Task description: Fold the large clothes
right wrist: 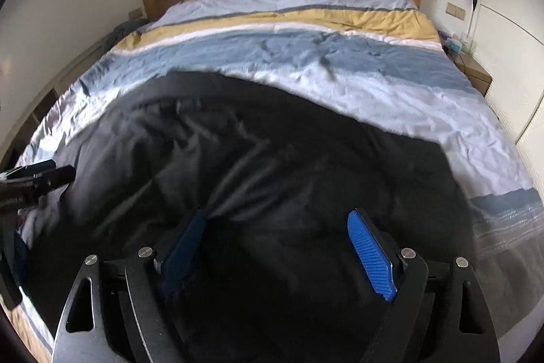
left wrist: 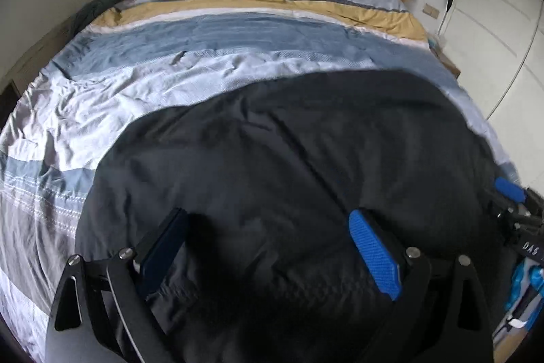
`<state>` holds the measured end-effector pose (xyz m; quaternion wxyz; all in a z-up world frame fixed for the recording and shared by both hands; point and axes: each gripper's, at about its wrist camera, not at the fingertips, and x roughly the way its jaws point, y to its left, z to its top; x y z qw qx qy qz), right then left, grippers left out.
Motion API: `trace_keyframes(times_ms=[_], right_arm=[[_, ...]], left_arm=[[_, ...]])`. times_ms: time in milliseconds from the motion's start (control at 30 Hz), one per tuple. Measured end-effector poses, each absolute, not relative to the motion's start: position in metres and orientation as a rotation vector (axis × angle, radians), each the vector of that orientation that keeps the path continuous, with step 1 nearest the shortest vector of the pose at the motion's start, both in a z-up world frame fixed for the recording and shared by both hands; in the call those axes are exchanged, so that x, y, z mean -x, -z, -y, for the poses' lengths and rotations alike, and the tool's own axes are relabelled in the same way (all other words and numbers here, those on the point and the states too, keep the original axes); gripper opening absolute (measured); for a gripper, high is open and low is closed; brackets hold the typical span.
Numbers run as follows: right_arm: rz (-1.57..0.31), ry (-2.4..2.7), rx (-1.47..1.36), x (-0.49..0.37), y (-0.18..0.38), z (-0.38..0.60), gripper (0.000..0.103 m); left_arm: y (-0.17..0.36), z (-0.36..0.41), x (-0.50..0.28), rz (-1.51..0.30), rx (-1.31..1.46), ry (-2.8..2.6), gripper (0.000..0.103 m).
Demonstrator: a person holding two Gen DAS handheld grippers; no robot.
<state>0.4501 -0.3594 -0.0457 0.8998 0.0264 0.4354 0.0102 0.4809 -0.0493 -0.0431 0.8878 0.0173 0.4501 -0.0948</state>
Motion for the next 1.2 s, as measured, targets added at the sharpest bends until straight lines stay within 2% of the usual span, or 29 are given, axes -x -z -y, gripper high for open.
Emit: trace_keyframes(times_ms=[100,800,933,1200], right_arm=[[-0.909,-0.013,-0.081,-0.448,0.056,0.364,0.093],[-0.942,0.070,-0.129,-0.429,0.068,0.412,0.094],[-0.963,0.120,-0.130,-0.422,0.071,0.430,0.100],[-1.023,0.218,-0.158,-0.405,0.077,0.468,0.102]], left_arm=[[0.051,0.051,-0.470,-0.909,-0.039,0.185,0.096],[0.064,0.045,-0.459,-0.927,-0.041,0.180,0.097],[0.067,0.043,-0.458,-0.949,-0.053,0.173,0.097],[0.066,0.025,-0.455,-0.983,-0.050,0.144,0.097]])
